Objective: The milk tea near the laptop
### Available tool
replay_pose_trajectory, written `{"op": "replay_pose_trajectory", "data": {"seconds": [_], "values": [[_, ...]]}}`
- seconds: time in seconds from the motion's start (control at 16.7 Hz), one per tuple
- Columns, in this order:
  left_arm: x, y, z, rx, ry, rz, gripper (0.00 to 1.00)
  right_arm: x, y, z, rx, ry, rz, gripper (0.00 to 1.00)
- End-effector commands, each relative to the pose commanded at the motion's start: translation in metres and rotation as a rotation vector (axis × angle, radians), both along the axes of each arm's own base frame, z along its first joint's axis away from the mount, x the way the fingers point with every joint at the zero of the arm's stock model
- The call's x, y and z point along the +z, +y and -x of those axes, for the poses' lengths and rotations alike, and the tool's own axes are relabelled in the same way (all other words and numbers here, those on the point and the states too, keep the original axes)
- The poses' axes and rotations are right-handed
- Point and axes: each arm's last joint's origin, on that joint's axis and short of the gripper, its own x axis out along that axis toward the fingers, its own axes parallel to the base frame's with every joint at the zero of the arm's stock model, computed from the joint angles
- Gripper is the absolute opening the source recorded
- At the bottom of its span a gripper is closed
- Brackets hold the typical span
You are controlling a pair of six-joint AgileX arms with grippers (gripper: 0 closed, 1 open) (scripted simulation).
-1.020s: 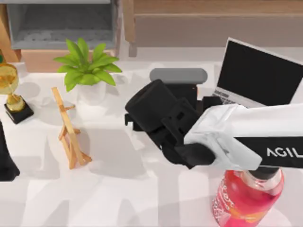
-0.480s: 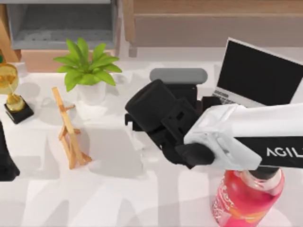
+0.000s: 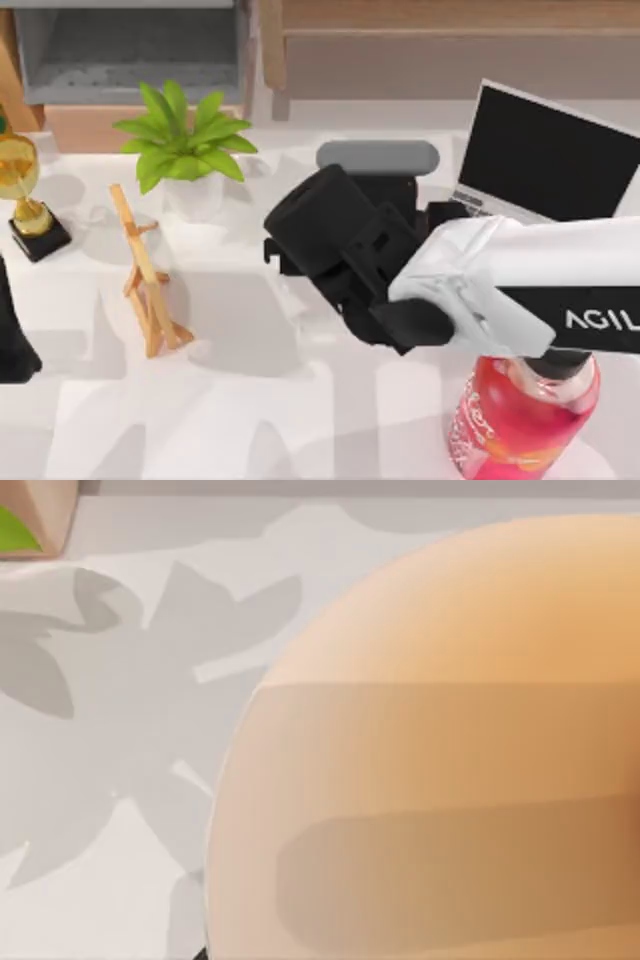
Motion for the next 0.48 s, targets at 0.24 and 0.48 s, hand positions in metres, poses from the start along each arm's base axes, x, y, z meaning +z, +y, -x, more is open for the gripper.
{"op": "replay_pose_trajectory", "data": {"seconds": [0.24,0.48], "values": [[0.0,0.0,0.0,0.0,0.0,0.0,1.0,0.005,0.0,0.0,0.0,0.0,0.0,0.0],[0.0,0.0,0.0,0.0,0.0,0.0,1.0,0.017,-0.002,-0.005,-0.006,-0.027,-0.033,0.0]]}}
